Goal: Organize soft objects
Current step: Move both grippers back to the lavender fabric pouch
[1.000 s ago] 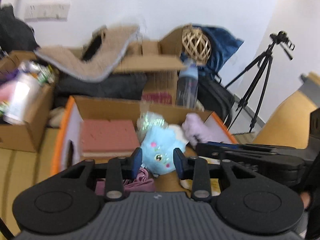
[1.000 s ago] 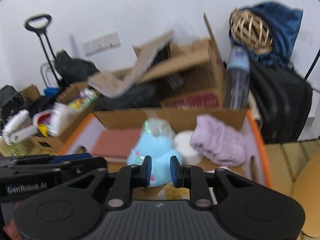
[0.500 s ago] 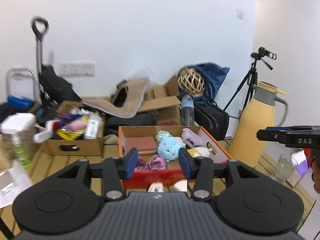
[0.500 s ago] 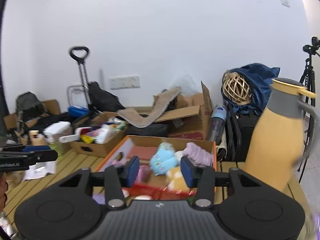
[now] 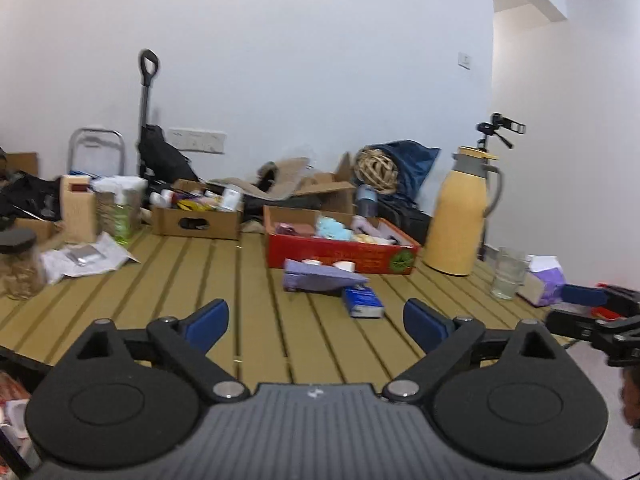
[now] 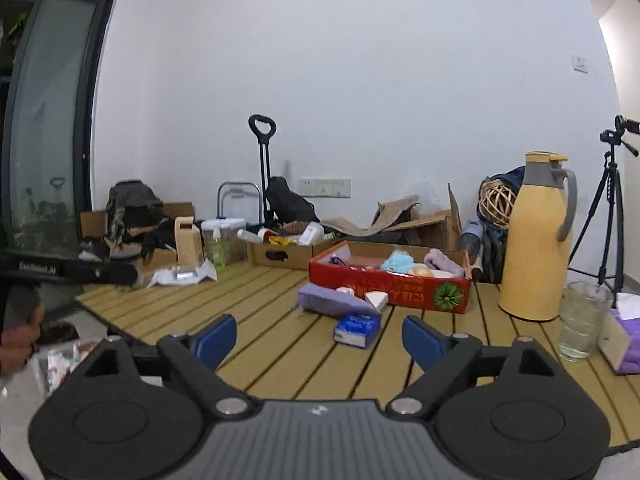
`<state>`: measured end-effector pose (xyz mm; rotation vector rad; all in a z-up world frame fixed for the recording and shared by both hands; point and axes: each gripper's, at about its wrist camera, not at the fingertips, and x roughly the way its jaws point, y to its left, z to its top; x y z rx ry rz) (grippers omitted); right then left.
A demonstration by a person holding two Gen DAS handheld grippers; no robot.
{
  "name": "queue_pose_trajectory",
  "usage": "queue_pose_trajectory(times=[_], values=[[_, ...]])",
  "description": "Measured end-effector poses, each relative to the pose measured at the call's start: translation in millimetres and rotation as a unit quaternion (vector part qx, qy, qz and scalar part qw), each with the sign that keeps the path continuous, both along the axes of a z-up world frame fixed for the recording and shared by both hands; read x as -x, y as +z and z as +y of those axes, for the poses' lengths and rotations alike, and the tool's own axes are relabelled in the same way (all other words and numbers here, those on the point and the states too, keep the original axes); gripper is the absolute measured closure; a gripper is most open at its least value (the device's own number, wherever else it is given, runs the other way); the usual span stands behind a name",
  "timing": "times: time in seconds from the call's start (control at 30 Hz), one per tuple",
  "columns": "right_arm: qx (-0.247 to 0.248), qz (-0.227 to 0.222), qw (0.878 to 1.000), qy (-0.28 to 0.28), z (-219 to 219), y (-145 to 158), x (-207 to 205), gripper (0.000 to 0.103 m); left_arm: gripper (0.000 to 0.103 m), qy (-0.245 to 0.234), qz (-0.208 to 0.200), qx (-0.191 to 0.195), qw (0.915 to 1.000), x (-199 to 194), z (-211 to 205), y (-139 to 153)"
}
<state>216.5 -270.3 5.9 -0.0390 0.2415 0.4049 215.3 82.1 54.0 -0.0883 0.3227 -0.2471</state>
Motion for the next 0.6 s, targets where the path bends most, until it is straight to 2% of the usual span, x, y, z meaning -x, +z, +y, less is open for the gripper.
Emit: queue_pose_trajectory(times=[0.17, 0.3, 0.43, 0.53, 0.6], values=[[-0.024, 0.006, 1.0, -0.002, -2.6, 4.0, -8.0, 0.014, 0.007, 0.009, -0.003, 0.016, 0.9998, -7.8, 3.6, -0.3], [-0.044, 0.031, 0.998, -0.008, 1.2, -6.7, -40.6, 0.014, 0.007, 0.002, 0.026, 0.028, 0.9993, -35.4, -3.2, -16.2], [-0.058, 0.067, 0.996, -0.024, 6.0, -22.6, -94.4, 0.015, 0.011, -0.004, 0.072, 0.057, 0.9958, -96.2, -12.6, -35.2], [-0.039, 0.074, 0.995, -0.047, 14.7, -31.1, -141.5, 0.016, 0.014, -0.005, 0.11, 0.095, 0.9893, -153.9, -13.7, -45.0], [-0.048, 0.085, 0.994, -0.043, 16.9, -34.2, -175.9, 0.018, 0.014, -0.001, 0.13, 0.118, 0.9844, -192.6, -13.6, -51.4]])
